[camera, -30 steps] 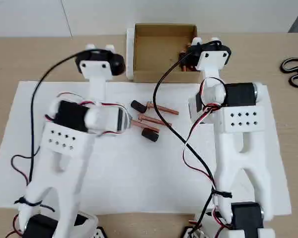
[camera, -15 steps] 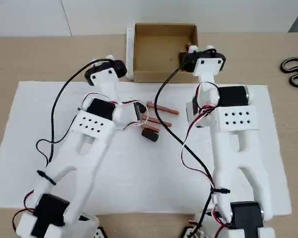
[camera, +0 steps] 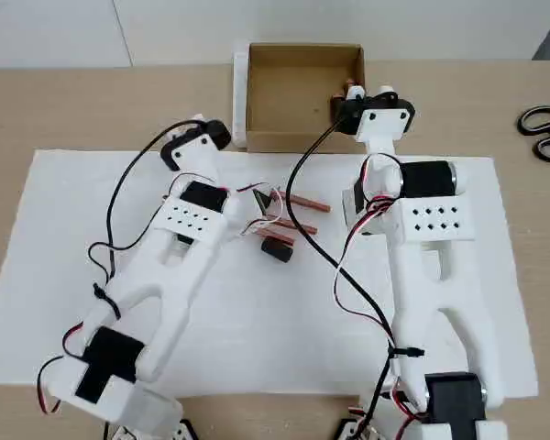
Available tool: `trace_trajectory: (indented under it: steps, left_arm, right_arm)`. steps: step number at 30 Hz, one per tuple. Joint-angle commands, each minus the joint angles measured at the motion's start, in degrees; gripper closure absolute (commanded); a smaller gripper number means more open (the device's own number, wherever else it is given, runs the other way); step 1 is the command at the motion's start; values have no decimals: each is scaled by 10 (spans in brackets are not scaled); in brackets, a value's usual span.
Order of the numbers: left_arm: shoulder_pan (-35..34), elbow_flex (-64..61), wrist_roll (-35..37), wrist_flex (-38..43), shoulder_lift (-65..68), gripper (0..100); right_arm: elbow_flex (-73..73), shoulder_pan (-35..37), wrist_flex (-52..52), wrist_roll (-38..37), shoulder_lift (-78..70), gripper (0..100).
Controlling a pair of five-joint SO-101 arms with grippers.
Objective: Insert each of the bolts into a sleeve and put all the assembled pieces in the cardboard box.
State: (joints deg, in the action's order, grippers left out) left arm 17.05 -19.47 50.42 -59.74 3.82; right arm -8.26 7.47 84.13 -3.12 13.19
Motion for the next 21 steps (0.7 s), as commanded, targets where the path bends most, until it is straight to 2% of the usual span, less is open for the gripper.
trace_trajectory:
  steps: [1, 11, 17, 21]
  left_arm:
    - [4, 25, 13, 9, 7, 938]
    - [4, 54, 16, 11, 63, 936]
    - [13, 65, 29, 6, 68, 799]
    - [38, 65, 29, -4, 68, 775]
  right_arm:
    - [4, -4, -9, -4, 7, 995]
    - [4, -3, -9, -4, 7, 995]
    - [4, -2, -9, -4, 7, 995]
    - [4, -3, -10, -4, 5, 995]
